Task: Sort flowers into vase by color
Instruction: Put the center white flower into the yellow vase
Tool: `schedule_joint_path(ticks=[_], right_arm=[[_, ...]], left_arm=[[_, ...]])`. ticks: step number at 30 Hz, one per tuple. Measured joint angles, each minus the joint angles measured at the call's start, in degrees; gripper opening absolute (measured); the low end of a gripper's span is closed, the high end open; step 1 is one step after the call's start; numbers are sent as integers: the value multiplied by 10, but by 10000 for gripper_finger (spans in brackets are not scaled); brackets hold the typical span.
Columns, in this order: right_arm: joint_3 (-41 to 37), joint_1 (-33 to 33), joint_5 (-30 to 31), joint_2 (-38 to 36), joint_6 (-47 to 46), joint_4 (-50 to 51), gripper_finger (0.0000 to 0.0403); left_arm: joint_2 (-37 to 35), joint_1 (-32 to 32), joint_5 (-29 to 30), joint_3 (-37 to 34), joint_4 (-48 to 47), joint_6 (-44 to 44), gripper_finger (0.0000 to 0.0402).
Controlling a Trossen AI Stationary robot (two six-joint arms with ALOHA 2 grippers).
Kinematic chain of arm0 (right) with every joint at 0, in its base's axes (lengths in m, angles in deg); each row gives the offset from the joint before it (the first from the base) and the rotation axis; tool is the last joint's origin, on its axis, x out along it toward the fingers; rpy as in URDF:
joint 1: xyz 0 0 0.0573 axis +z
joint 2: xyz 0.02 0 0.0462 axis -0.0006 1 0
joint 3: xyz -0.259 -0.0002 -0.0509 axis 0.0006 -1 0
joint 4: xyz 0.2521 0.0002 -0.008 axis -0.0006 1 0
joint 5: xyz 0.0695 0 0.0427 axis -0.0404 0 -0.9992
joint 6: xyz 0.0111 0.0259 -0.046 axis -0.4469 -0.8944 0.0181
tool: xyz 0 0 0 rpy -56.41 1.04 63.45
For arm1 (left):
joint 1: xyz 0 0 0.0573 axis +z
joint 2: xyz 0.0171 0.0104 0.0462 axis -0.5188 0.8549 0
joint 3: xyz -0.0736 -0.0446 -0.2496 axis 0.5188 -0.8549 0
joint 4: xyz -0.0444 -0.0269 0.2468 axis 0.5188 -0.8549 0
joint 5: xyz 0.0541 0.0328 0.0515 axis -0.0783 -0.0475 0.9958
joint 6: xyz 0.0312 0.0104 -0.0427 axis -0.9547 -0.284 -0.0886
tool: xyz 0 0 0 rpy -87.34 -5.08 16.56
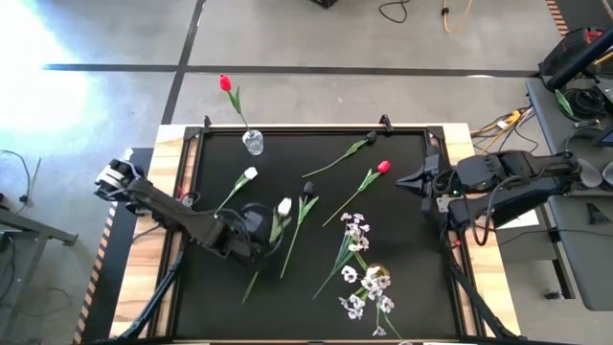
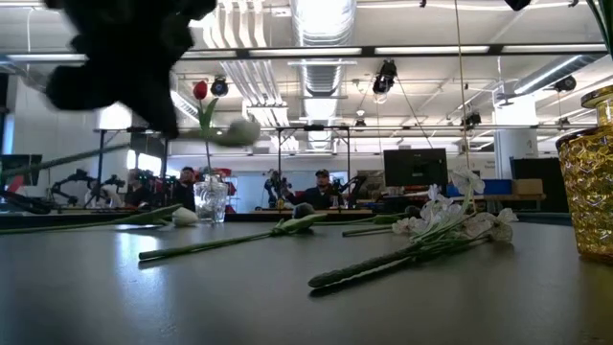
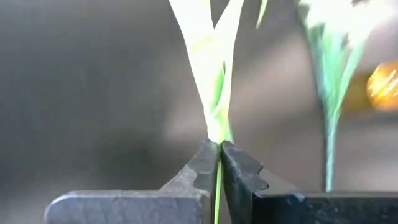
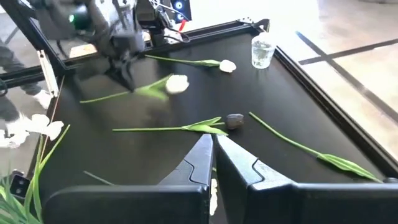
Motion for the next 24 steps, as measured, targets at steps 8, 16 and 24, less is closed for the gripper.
schedule_joint_path(ticks=[8,16,24], right_arm=[[7,0,-27,0,49,-50,13],[7,0,-27,29,40,-186,54],[12,0,-9,60,25,-341,143]], left_arm=[[-32,129,94,142,45,-324,0],[-1,260,-66,217,351,-615,0],[95,304,-265,333,421,-698,0]])
